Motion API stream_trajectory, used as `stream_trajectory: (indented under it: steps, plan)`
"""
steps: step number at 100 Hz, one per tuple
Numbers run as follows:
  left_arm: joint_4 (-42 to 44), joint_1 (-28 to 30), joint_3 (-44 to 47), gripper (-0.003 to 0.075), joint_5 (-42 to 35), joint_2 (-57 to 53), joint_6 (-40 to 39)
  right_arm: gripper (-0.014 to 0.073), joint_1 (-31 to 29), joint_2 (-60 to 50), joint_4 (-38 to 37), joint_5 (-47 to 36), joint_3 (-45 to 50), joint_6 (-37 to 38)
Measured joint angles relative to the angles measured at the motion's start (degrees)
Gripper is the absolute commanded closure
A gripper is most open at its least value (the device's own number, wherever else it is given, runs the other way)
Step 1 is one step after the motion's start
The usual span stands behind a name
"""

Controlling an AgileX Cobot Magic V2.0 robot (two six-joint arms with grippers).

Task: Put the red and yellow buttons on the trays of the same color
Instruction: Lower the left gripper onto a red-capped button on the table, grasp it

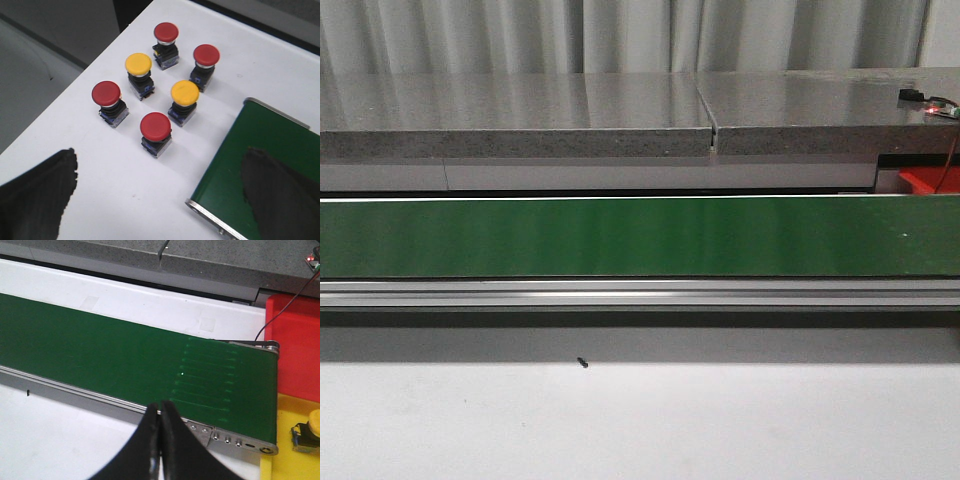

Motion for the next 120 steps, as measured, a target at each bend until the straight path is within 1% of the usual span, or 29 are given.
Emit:
stream_trajectory:
  steps: [17,40,73,120]
  plan:
    - [0.2,2.3,-4.6,0.008,0.0,9.9,0.0,0.0661,0.0,0.0,0.0,0.0,0.0,0.0]
    - [0.6,2.5,-7.2,0.008,-0.1,19.4,0.0,0.0661,0.0,0.0,0.0,0.0,0.0,0.0]
    - [1.2,2.5,-7.5,0.008,-2.9,26.7,0.0,0.0661,0.0,0.0,0.0,0.0,0.0,0.0]
    - [1.2,2.5,-11.4,0.008,-5.1,34.4,0.0,0.0661,0.0,0.0,0.0,0.0,0.0,0.0]
